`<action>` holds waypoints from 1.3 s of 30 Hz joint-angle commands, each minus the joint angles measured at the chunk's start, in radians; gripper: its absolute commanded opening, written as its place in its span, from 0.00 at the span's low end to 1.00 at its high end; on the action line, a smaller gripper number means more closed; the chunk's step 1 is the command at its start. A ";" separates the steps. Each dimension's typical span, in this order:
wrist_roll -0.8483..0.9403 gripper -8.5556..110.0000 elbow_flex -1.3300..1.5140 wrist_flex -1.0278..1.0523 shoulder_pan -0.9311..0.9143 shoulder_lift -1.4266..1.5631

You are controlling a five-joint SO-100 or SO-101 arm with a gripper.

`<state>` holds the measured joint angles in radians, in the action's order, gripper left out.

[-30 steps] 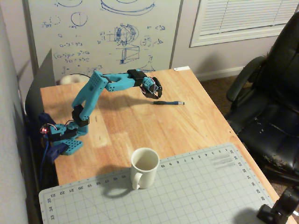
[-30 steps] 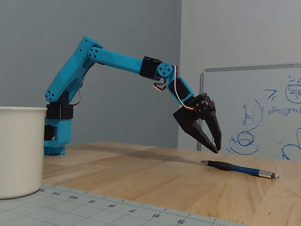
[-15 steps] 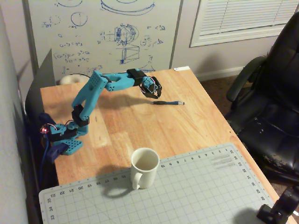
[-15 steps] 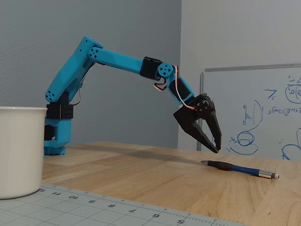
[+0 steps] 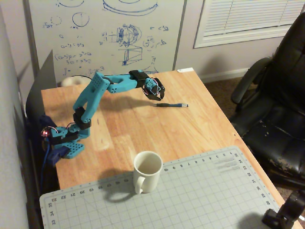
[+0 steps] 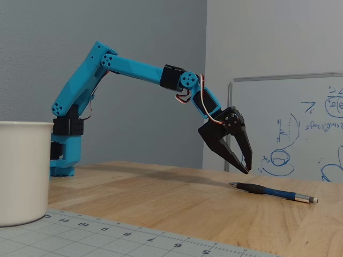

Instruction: Touch the pen.

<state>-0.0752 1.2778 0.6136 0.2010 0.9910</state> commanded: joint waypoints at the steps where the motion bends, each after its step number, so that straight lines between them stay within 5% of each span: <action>1: 0.009 0.08 -0.028 -0.014 0.005 0.043; 39: 0.008 0.08 0.012 -0.015 0.014 0.000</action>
<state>-0.0752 1.3023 0.6136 0.2010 0.9541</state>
